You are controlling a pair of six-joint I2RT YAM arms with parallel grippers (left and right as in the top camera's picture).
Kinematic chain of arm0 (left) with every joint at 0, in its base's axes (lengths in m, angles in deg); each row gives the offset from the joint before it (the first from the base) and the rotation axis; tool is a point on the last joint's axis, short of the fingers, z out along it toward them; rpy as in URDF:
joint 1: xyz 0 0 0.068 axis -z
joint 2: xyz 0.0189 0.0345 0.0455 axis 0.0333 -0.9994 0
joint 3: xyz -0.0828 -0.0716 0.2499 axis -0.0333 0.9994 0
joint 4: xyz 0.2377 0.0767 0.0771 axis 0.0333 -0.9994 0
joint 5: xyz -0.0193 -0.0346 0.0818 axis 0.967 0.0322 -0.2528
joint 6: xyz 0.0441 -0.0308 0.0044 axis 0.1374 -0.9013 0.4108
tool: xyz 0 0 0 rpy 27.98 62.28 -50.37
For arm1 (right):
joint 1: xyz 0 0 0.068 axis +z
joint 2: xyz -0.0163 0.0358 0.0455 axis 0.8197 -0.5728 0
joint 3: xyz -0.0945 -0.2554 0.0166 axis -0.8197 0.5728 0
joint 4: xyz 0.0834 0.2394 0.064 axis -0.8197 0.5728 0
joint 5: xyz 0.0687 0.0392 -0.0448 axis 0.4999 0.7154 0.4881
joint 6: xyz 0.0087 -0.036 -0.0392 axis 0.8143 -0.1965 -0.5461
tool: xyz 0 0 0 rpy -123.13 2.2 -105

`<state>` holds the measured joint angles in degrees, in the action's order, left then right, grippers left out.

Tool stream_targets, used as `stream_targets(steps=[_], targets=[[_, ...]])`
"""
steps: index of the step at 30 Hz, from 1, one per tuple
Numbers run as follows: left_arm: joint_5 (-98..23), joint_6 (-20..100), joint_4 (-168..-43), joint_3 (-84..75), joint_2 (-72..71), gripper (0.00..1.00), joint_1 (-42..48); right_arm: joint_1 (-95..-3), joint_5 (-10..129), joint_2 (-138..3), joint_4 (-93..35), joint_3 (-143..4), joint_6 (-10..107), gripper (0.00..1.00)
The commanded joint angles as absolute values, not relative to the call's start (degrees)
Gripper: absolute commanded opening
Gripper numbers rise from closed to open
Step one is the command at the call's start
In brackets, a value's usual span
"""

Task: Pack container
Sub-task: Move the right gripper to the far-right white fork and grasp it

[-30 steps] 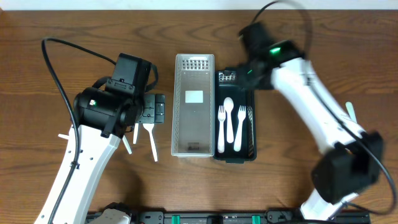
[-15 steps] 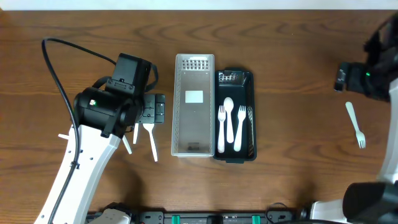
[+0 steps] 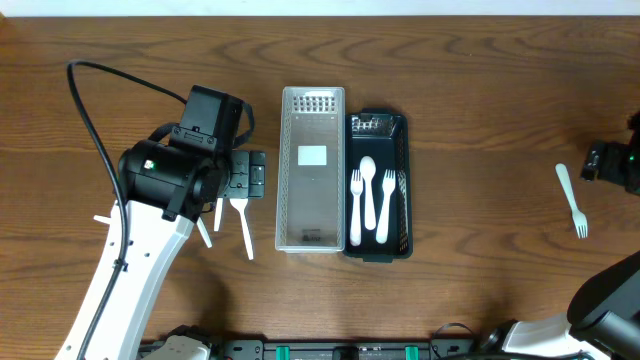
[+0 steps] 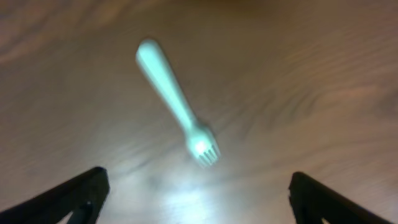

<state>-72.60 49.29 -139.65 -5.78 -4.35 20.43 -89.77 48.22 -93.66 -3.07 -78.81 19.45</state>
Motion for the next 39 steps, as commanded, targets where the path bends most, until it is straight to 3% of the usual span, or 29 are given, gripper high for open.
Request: stream_targets(steps=[1, 14, 26, 39], targets=[[-73.1, 48.35, -139.74, -5.84, -4.4, 0.98, 20.19, -90.69, 48.13, -93.09, -6.37, -76.9, 11.18, 0.93], [-73.1, 48.35, -139.35, -5.84, -4.42, 0.98, 20.19, -90.71, 49.18, -93.09, -14.61, -65.04, -5.97, 0.99], [-73.1, 48.35, -138.47, -5.82, -4.42, 0.98, 20.19, -92.27, 50.93, -93.12, -22.06, -55.92, -9.1, 0.99], [-73.08, 48.35, -138.5, -5.82, -4.42, 0.98, 20.19, -95.11, 53.7, -98.21, -22.17, -55.29, -9.05, 0.97]])
